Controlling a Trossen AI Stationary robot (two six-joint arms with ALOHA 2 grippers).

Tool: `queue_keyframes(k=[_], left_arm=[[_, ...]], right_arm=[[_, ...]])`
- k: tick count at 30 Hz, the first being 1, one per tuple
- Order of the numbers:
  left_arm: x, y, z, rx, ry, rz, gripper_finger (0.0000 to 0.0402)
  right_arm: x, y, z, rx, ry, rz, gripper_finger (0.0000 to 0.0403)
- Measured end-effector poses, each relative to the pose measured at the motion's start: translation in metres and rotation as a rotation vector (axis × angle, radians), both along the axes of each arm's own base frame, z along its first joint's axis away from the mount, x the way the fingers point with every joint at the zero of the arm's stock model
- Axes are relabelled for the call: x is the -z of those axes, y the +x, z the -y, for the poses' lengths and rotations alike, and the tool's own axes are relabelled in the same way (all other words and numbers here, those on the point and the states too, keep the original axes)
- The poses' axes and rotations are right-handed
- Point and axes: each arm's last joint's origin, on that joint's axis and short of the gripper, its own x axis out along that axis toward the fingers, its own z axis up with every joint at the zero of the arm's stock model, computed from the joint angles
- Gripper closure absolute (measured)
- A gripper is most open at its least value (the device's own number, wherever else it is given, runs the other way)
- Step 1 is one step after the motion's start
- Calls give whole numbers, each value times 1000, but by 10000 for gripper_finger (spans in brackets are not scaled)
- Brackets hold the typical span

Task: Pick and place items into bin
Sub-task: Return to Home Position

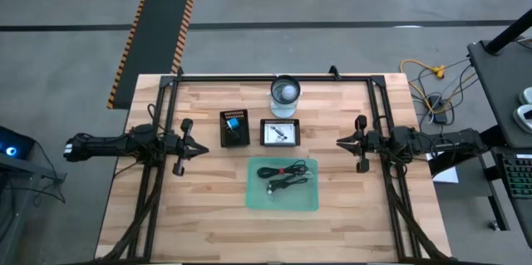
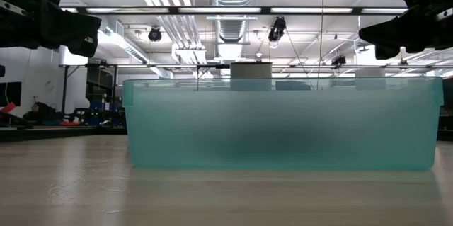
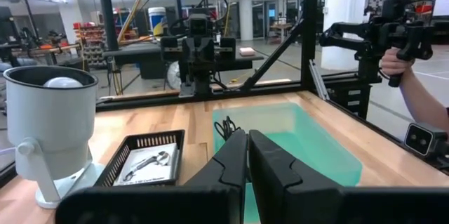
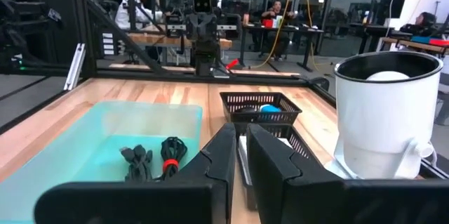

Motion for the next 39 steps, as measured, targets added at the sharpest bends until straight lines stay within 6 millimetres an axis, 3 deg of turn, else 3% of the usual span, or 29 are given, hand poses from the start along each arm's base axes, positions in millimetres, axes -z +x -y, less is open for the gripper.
queue_keyframes(k=[39], left_arm=[[3,4,0,-1,4,-34,402]], right_arm=[[0,0,0,1,-28,-1,376]])
